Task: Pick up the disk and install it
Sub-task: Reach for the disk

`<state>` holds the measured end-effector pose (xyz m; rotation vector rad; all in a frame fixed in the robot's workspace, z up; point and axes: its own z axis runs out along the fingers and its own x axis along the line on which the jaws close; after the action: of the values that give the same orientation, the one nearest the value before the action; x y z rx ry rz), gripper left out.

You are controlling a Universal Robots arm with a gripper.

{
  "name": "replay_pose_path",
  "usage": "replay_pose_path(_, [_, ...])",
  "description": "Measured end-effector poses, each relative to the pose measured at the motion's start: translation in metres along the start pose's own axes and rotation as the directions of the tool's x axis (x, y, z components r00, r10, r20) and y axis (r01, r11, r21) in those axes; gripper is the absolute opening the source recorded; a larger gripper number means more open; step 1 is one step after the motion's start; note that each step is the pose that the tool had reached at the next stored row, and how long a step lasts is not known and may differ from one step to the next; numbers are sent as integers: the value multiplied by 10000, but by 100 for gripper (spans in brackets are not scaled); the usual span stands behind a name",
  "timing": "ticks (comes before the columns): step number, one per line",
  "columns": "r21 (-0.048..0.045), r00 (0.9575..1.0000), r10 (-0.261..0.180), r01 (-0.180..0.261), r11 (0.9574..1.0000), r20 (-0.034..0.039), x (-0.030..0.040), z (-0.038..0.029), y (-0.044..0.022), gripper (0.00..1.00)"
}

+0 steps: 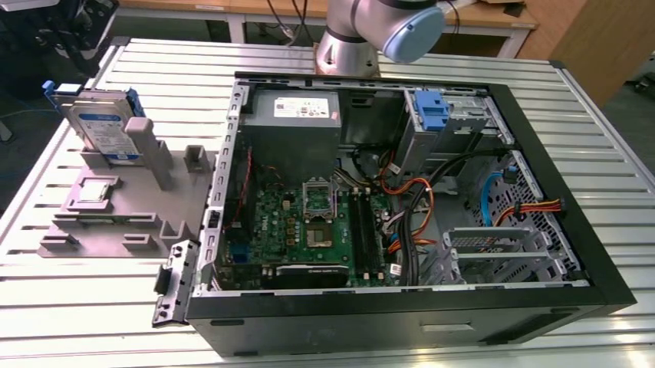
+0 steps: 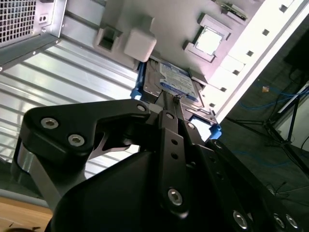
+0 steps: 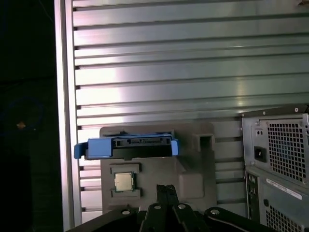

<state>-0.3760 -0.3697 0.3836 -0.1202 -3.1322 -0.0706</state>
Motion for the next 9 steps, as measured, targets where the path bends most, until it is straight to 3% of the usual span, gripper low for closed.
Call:
replay_pose_path(4, [-3,10000,0,0,10000,-7,67,6,12,10])
replay_pose_path(9, [-2,10000,0,0,10000,-8,69,6,12,10])
